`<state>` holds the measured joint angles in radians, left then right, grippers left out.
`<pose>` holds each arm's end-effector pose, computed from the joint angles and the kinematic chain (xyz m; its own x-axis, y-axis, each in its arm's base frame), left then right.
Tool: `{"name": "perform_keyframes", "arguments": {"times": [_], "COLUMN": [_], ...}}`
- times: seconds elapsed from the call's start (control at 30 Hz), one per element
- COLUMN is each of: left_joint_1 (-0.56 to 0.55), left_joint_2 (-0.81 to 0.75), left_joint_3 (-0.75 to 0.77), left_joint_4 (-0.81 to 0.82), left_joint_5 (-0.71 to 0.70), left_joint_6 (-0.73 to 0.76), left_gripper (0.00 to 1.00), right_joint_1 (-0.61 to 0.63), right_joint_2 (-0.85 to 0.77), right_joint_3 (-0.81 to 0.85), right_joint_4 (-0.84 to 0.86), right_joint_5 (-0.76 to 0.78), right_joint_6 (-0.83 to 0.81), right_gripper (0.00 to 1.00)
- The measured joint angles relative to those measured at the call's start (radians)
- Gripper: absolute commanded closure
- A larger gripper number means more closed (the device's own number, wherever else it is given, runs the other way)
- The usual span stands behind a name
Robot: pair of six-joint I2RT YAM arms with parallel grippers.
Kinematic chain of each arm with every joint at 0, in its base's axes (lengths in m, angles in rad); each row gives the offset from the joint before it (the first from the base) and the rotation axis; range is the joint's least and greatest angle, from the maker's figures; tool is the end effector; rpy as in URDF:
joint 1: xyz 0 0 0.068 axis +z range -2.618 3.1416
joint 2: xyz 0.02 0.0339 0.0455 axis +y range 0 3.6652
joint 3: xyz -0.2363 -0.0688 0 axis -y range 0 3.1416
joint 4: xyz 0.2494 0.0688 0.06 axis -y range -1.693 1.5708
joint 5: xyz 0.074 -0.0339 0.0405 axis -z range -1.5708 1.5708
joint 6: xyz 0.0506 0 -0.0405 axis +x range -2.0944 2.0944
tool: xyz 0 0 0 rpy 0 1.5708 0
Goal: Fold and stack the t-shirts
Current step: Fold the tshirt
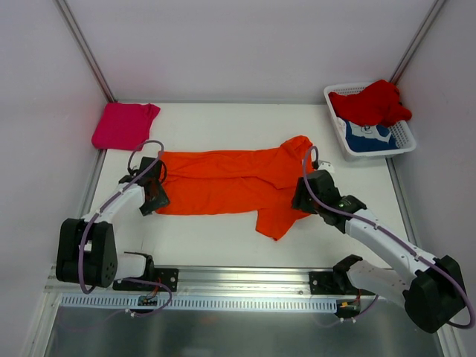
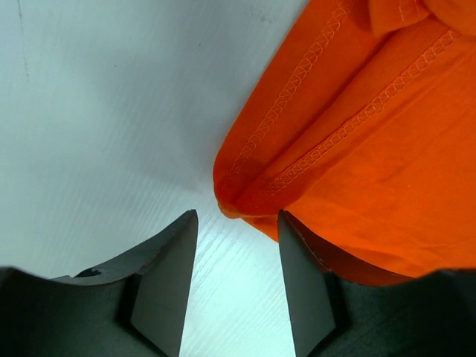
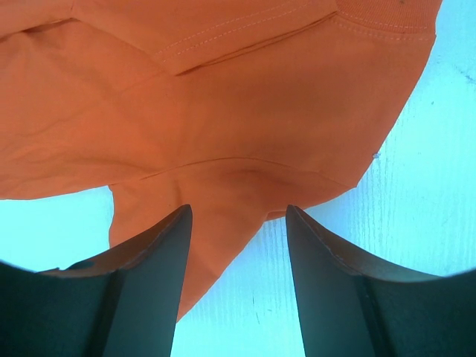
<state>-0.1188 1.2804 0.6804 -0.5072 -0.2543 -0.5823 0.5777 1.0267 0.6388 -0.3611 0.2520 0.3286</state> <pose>0.2468 -0.0166 0.1386 -0.7434 -0.4473 -0.4972 -0.4859 0.8721 -0.0580 0.2091 0.1212 0.1931 -0.6612 -0.0580 -0.7480 -0.1717 0.9822 0.0757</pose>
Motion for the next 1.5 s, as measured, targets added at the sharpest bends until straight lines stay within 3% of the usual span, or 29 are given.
{"name": "perform_keyframes", "arguments": {"times": [0.3, 0.37, 0.73, 0.83, 1.07, 1.27, 1.5], "left_joint_1": [-0.004, -0.011, -0.013, -0.015, -0.02, -0.02, -0.02], "left_joint_2": [0.074, 0.083, 0.139, 0.143, 0.143, 0.143, 0.143], "left_joint_3": [0.061, 0.066, 0.089, 0.09, 0.09, 0.09, 0.09], "left_joint_4": [-0.014, -0.015, -0.016, -0.016, -0.023, -0.034, -0.04], "left_joint_5": [-0.024, -0.027, -0.036, -0.036, -0.037, -0.037, -0.037], "left_joint_6": [-0.003, -0.004, -0.005, -0.007, -0.006, -0.008, -0.007], "left_gripper": [0.6, 0.67, 0.64, 0.74, 0.75, 0.98, 1.0], "right_joint_1": [0.0, 0.0, 0.0, 0.0, 0.0, 0.0, 0.021], "right_joint_2": [-0.039, -0.04, -0.061, -0.069, -0.069, -0.069, -0.055], "right_joint_3": [-0.011, -0.011, -0.016, -0.016, -0.032, -0.057, -0.102], "right_joint_4": [-0.003, -0.003, -0.009, -0.013, -0.012, -0.007, 0.01], "right_joint_5": [-0.005, -0.006, -0.006, -0.006, -0.014, -0.041, -0.078], "right_joint_6": [0.0, 0.0, 0.0, 0.0, 0.0, 0.004, 0.021], "right_gripper": [0.43, 0.43, 0.43, 0.43, 0.43, 0.43, 0.42]}}
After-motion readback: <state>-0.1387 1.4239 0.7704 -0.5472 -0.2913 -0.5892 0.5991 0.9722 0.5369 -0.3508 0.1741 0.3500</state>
